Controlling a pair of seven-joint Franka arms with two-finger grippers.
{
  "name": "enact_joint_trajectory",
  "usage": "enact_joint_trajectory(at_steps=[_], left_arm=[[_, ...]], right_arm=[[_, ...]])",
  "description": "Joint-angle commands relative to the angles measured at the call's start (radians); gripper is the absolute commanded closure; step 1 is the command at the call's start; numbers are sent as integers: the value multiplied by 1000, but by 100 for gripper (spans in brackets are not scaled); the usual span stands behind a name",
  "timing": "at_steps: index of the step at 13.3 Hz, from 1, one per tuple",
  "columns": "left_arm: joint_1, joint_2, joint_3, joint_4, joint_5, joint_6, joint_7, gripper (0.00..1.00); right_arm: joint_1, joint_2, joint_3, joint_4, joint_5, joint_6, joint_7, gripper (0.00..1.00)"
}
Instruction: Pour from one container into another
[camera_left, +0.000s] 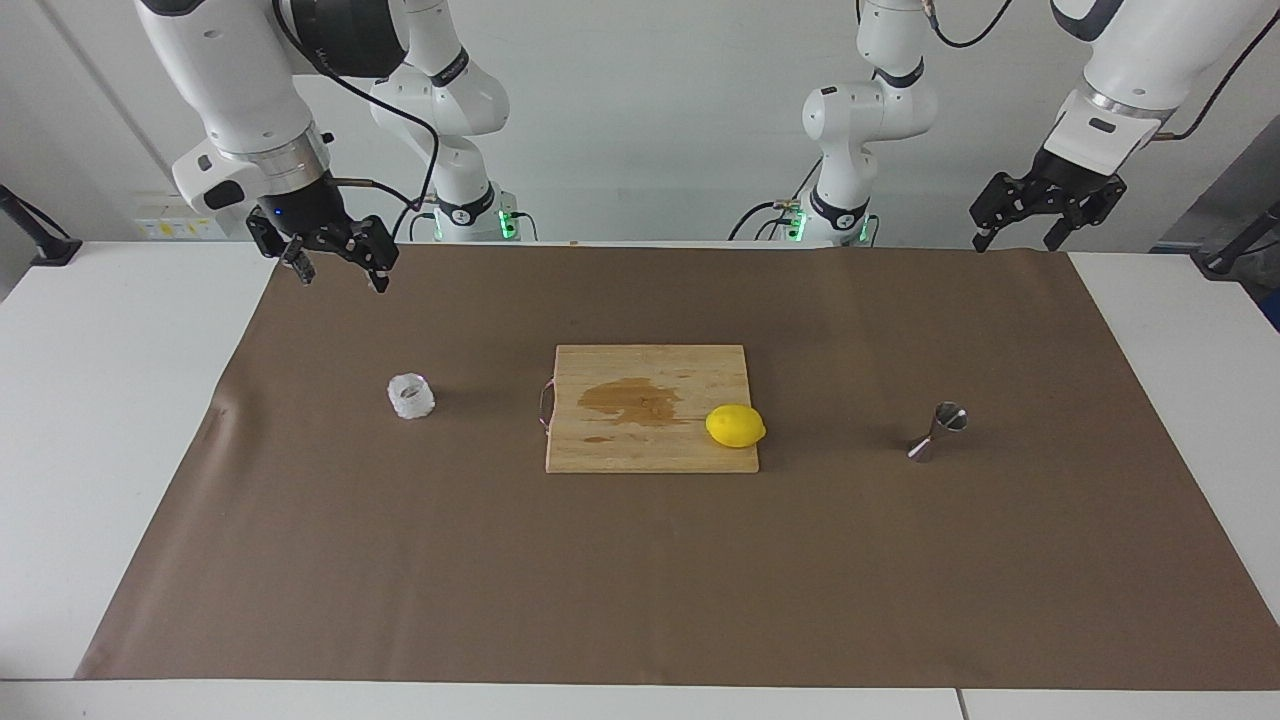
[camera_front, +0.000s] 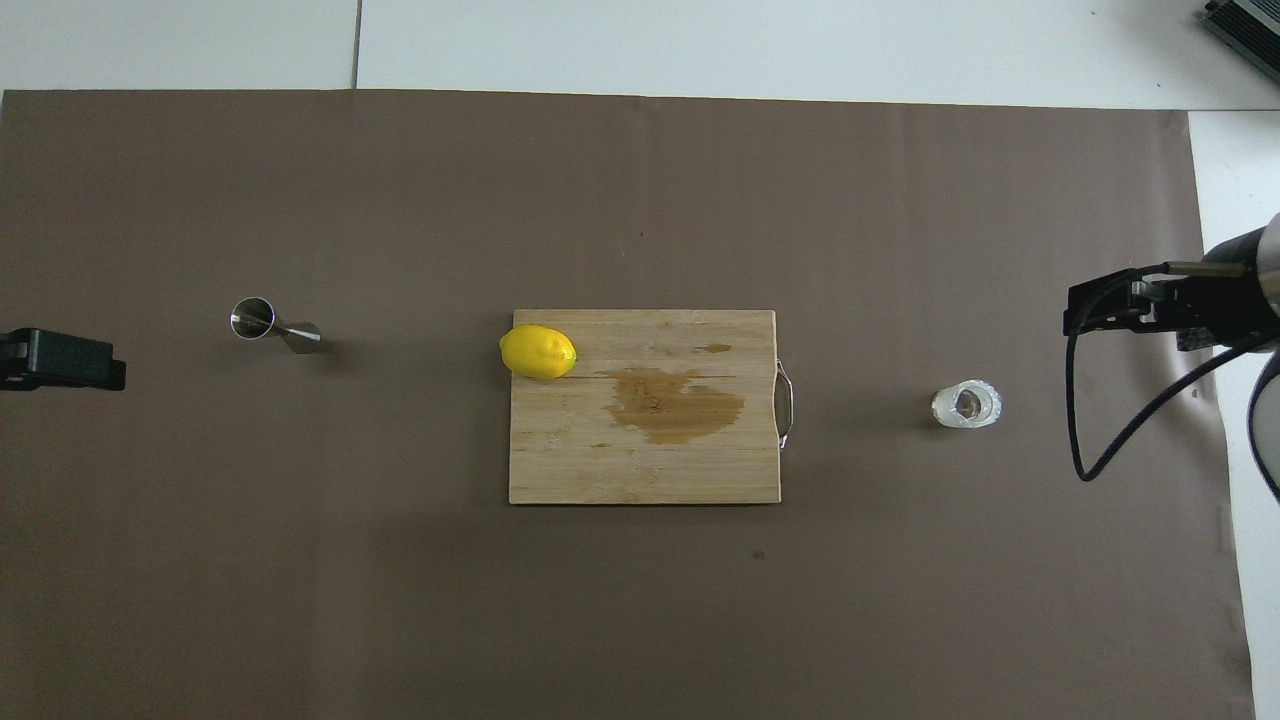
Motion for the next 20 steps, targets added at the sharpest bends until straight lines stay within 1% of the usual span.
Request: enact_joint_trajectory(at_steps=[1, 8, 9, 10, 12, 13, 14, 16, 17, 19, 20], left_arm=[[-8, -28, 6, -33, 13, 26, -4, 0], [1, -33, 8, -50, -3, 25, 1, 0], [6, -53, 12, -90, -10, 38, -5, 0], [35, -77, 14, -143, -44, 83, -17, 0], [53, -74, 14, -177, -91, 110, -60, 0], [62, -61, 14, -188, -110, 117, -75, 0], [87, -36, 14, -194, -133, 130, -77, 0], [92, 30, 14, -187, -159, 147, -80, 0], [107, 47, 14, -187, -164, 161, -83, 0], [113, 77, 14, -175, -197, 132, -120, 0], [115, 84, 15, -162, -228, 93, -178, 0]], right_arm=[[-14, -3, 6, 9, 19, -16, -23, 0], [-14, -3, 6, 9, 21, -16, -23, 0], [-14, -3, 6, 9, 19, -16, -21, 0], [-14, -3, 6, 9, 21, -16, -23, 0], [-14, -2, 6, 9, 19, -16, -23, 0], [-14, -3, 6, 9, 21, -18, -23, 0], [-14, -3, 6, 9, 21, -16, -21, 0], [-14, -3, 6, 9, 21, -16, -23, 0], [-14, -3, 6, 9, 19, -18, -23, 0], [-14, -3, 6, 9, 21, -18, -23, 0], [-14, -3, 6, 9, 21, -18, -23, 0]])
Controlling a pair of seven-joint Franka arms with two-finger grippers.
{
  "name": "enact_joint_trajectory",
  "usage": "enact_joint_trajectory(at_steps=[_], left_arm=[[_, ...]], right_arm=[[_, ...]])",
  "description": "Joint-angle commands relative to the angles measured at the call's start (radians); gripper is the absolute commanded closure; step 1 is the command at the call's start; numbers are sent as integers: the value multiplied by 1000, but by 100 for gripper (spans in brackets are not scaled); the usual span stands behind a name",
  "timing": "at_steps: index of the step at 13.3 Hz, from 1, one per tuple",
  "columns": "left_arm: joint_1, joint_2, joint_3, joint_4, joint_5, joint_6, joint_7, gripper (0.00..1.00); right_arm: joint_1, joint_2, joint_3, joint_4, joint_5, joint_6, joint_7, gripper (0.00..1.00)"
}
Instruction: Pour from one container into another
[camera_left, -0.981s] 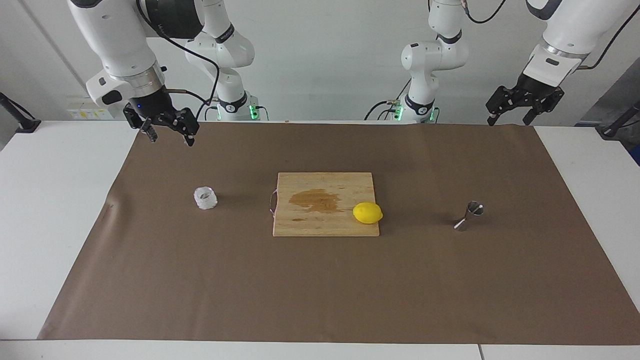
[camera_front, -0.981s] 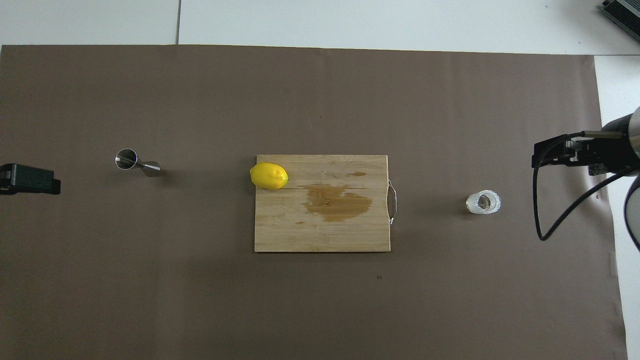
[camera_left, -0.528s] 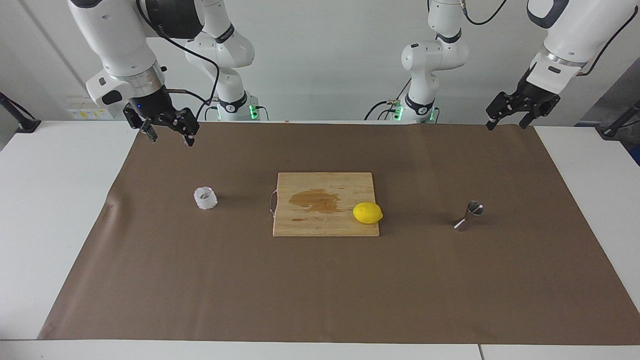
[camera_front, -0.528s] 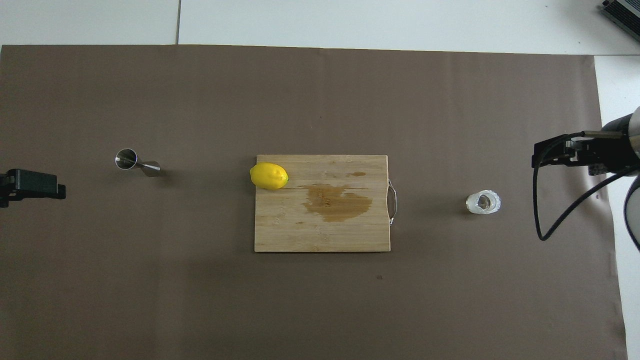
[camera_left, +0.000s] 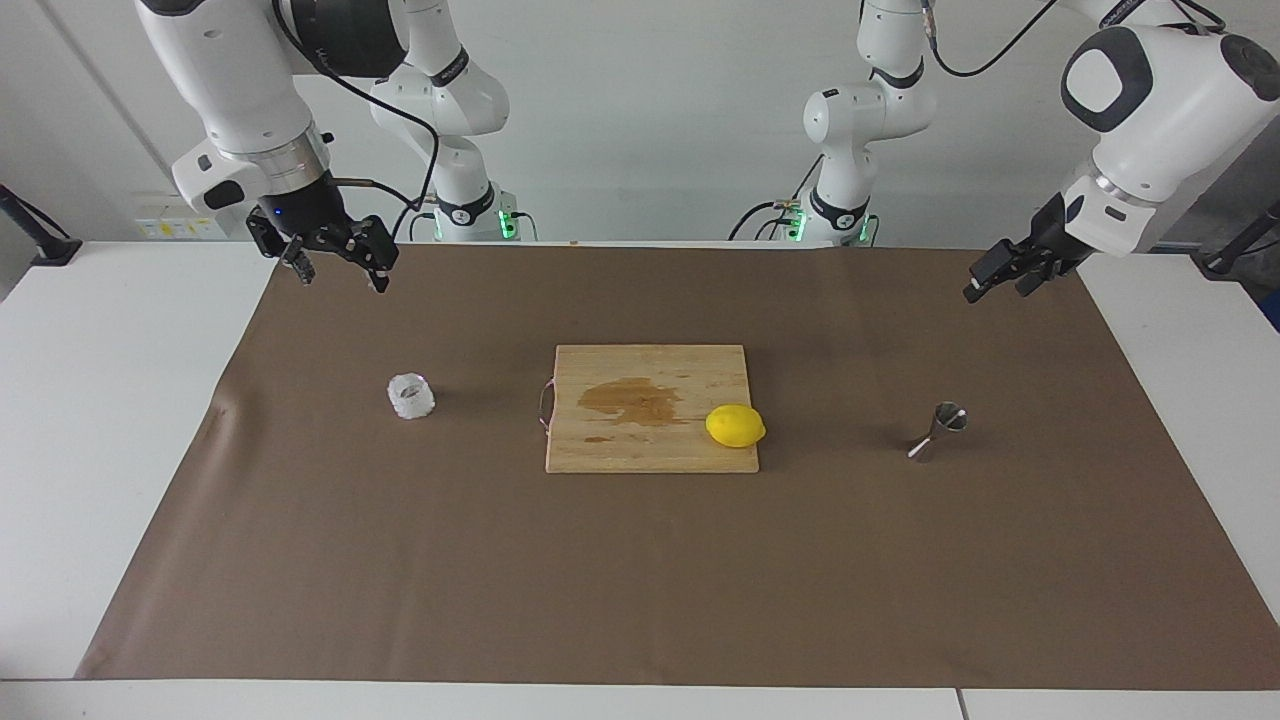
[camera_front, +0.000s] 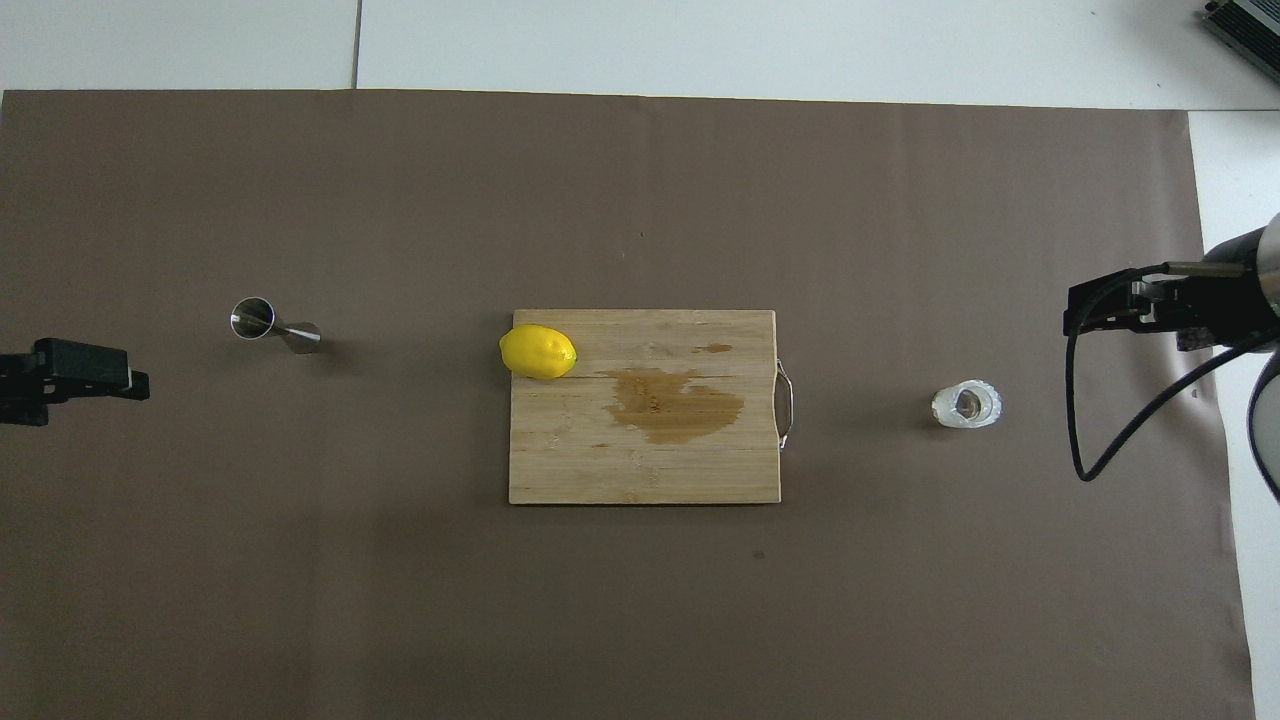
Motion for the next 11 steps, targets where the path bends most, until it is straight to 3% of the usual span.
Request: enact_joint_trajectory(at_steps=[1, 4, 8, 11], left_arm=[[21, 42, -5, 50, -58, -79, -107, 0], [92, 141, -6, 81, -129, -87, -109, 0], [141, 221, -12, 78, -238, -92, -112, 0], [204, 319, -22, 81, -370, -106, -113, 0]], right_arm=[[-14, -3, 6, 9, 21, -16, -23, 0], [-14, -3, 6, 9, 21, -16, -23, 0], [-14, -3, 6, 9, 21, -18, -21, 0], [-14, -3, 6, 9, 21, -18, -21, 0]])
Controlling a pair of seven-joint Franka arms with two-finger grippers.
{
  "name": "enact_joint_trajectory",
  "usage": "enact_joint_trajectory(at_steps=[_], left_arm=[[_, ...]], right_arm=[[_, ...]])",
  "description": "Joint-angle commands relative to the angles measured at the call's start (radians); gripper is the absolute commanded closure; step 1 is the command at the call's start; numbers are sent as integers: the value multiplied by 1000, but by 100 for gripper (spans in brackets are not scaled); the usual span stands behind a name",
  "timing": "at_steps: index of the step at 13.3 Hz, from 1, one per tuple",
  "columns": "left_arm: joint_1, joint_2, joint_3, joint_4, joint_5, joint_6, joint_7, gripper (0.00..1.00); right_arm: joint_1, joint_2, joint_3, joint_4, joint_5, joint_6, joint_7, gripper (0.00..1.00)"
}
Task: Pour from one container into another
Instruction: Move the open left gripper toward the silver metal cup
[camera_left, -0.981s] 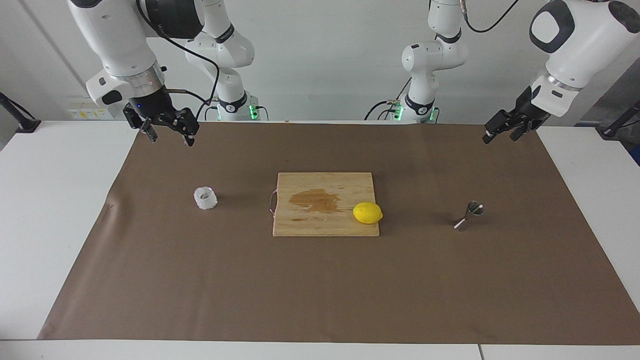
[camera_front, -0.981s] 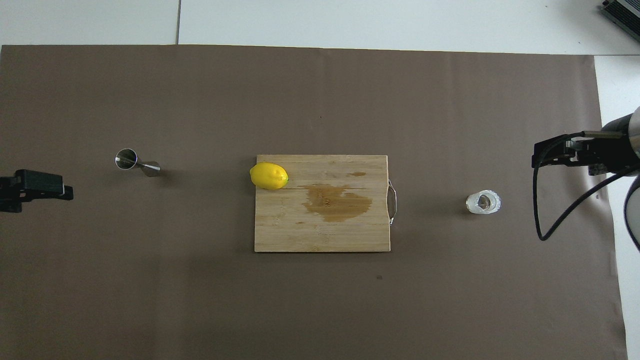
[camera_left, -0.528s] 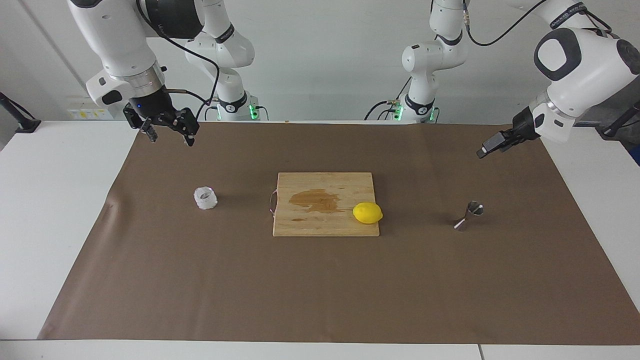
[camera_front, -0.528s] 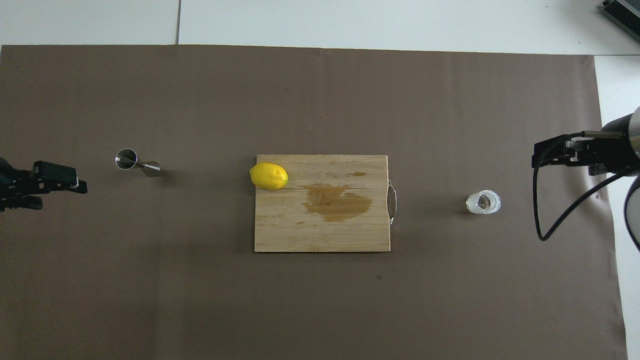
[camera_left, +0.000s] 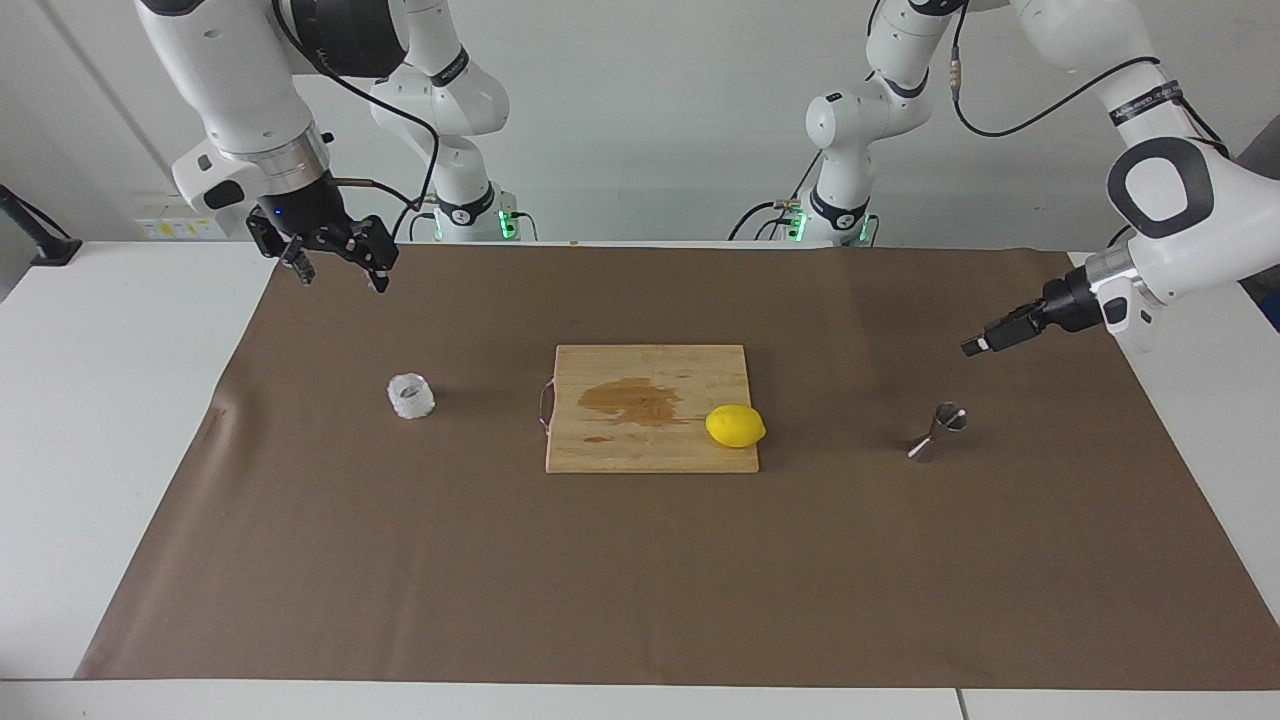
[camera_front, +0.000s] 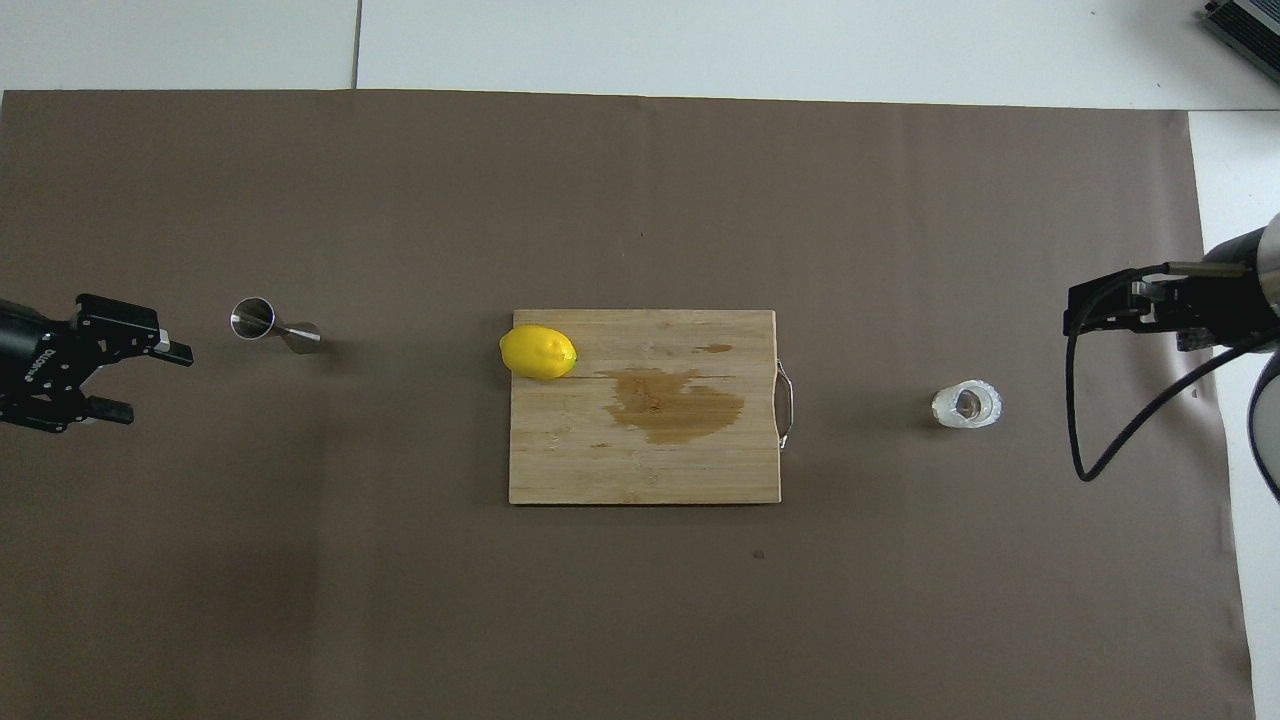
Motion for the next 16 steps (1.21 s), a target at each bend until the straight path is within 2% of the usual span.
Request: enact_joint_trajectory(at_steps=[1, 4, 7, 12, 14, 16], left_arm=[[62, 108, -17, 37, -108, -41, -14, 0], [97, 185, -20, 37, -236, -57, -37, 0], [125, 210, -20, 39, -338, -91, -220, 0], [142, 227, -20, 39, -447, -69, -440, 0], [146, 292, -29, 86, -477, -71, -480, 0], [154, 317, -38, 98, -509, -71, -529, 0]], right_arm=[[-14, -3, 6, 9, 21, -18, -23, 0], [-14, -3, 6, 9, 21, -18, -21, 0], [-14, -3, 6, 9, 21, -18, -23, 0], [-14, -3, 6, 9, 21, -18, -23, 0], [-14, -3, 6, 9, 19, -18, -23, 0], [-14, -3, 6, 9, 21, -18, -21, 0]])
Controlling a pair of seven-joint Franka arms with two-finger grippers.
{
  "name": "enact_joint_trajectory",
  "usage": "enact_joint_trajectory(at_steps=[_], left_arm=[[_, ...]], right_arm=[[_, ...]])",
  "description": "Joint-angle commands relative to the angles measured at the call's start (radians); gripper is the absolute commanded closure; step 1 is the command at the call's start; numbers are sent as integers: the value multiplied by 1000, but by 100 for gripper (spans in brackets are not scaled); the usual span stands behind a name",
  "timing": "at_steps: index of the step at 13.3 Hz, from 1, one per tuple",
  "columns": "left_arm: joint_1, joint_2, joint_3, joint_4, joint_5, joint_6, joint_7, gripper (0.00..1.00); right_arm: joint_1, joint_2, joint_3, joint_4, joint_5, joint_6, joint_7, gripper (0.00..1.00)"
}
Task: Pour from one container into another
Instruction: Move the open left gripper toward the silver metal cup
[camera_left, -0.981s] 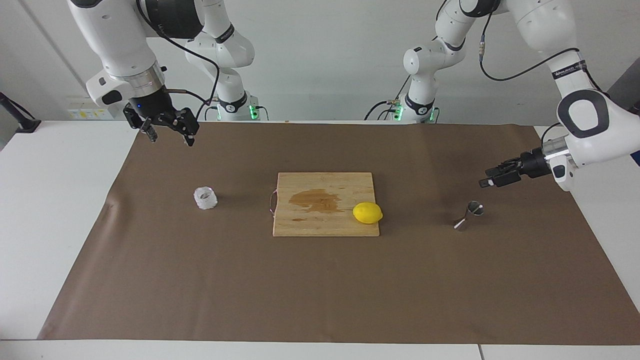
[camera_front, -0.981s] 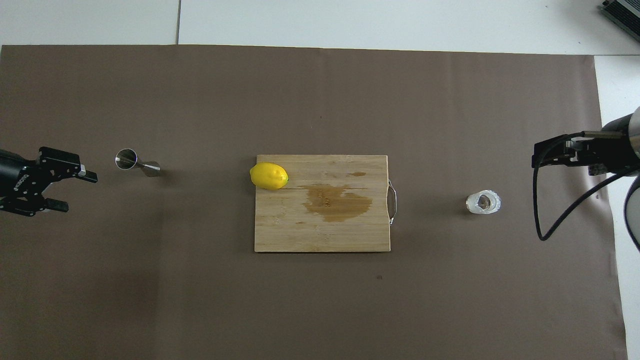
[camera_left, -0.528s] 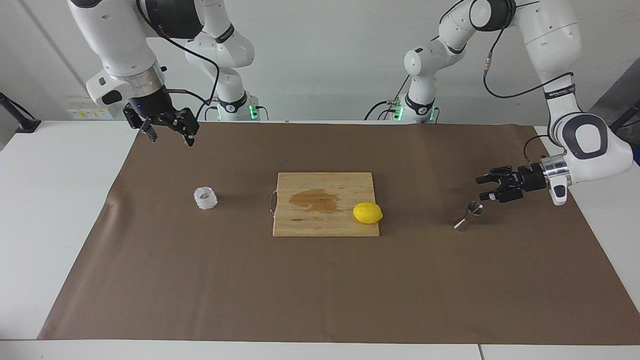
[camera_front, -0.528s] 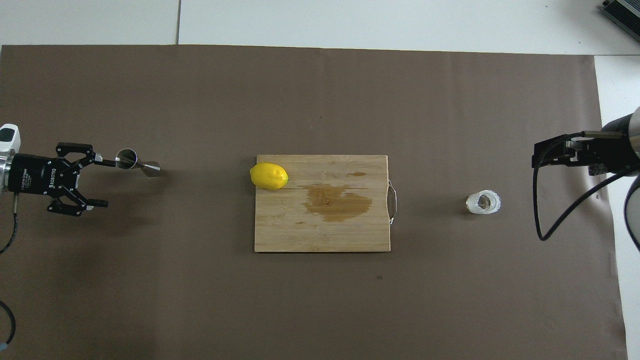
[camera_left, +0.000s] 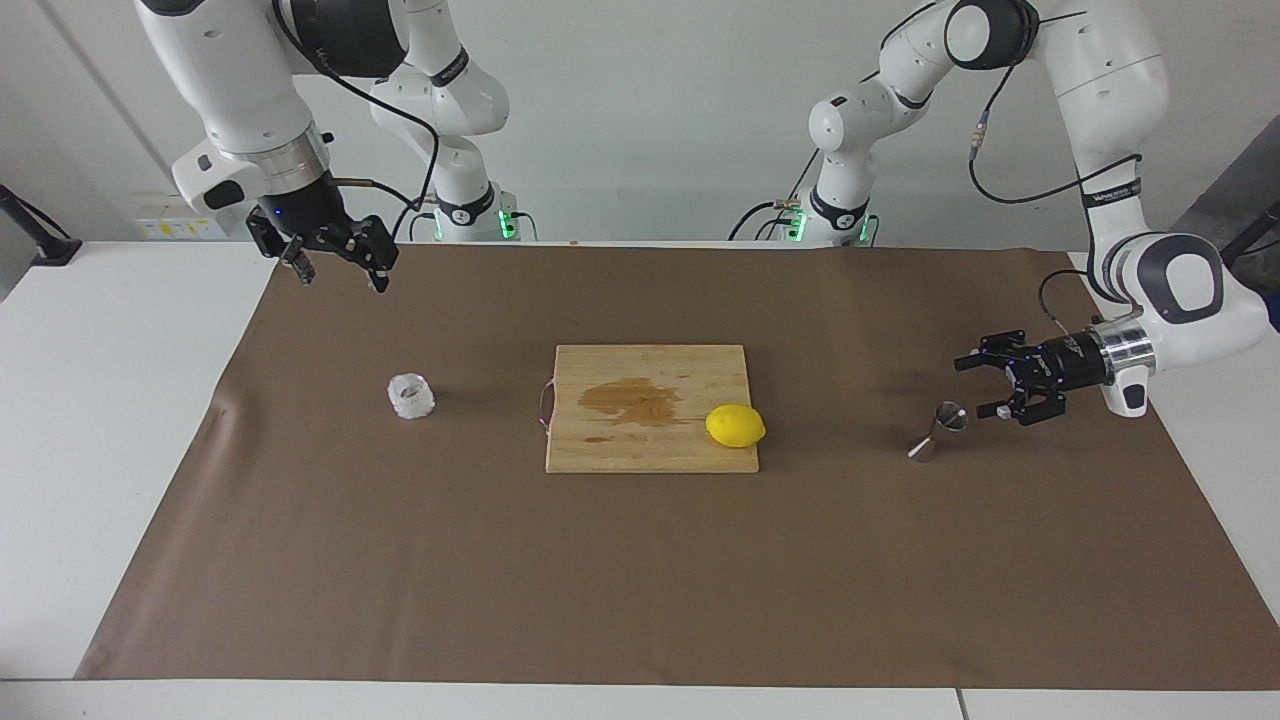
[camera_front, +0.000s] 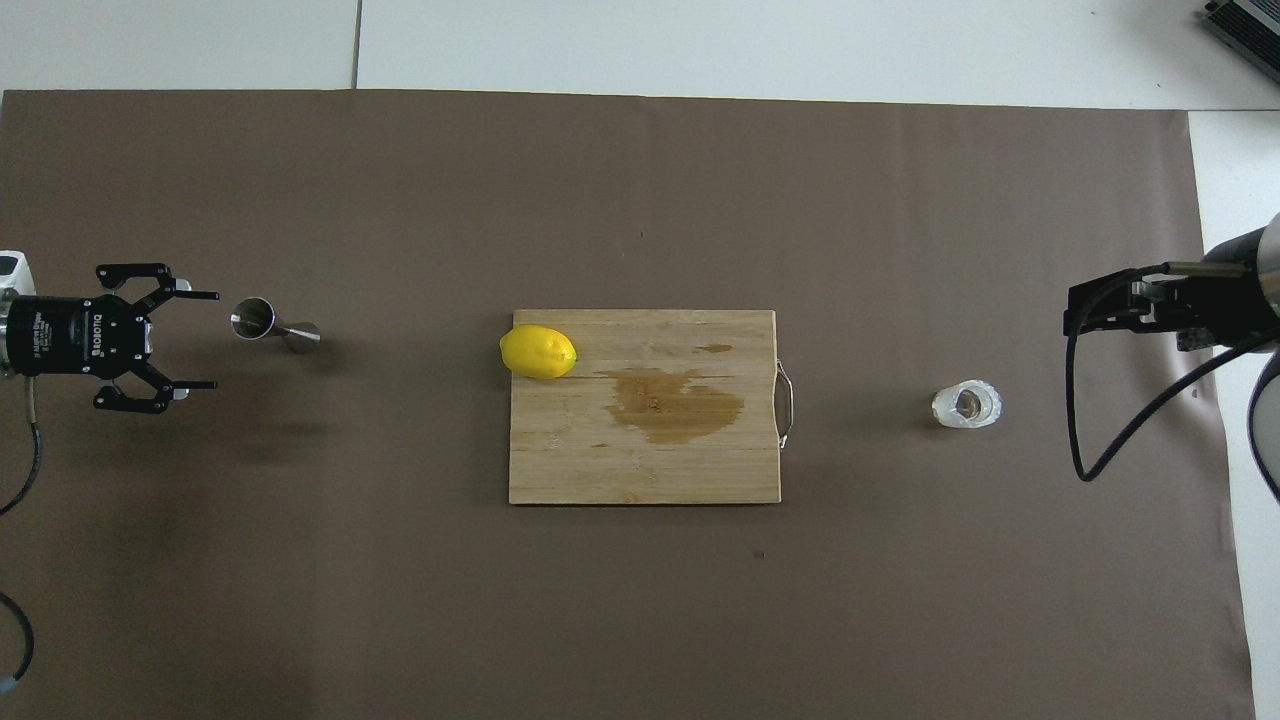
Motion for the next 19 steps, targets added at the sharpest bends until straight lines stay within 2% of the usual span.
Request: enact_joint_trajectory(at_steps=[1, 12, 19], left_arm=[[28, 58, -26, 49, -47, -14, -83, 0], [54, 126, -53, 44, -104, -1, -129, 0], [57, 132, -69, 34, -135, 0, -125, 0]], right_arm=[[-14, -3, 6, 9, 21, -18, -21, 0], [-14, -2, 6, 9, 21, -18, -21, 0], [-14, -3, 6, 9, 21, -18, -21, 0]])
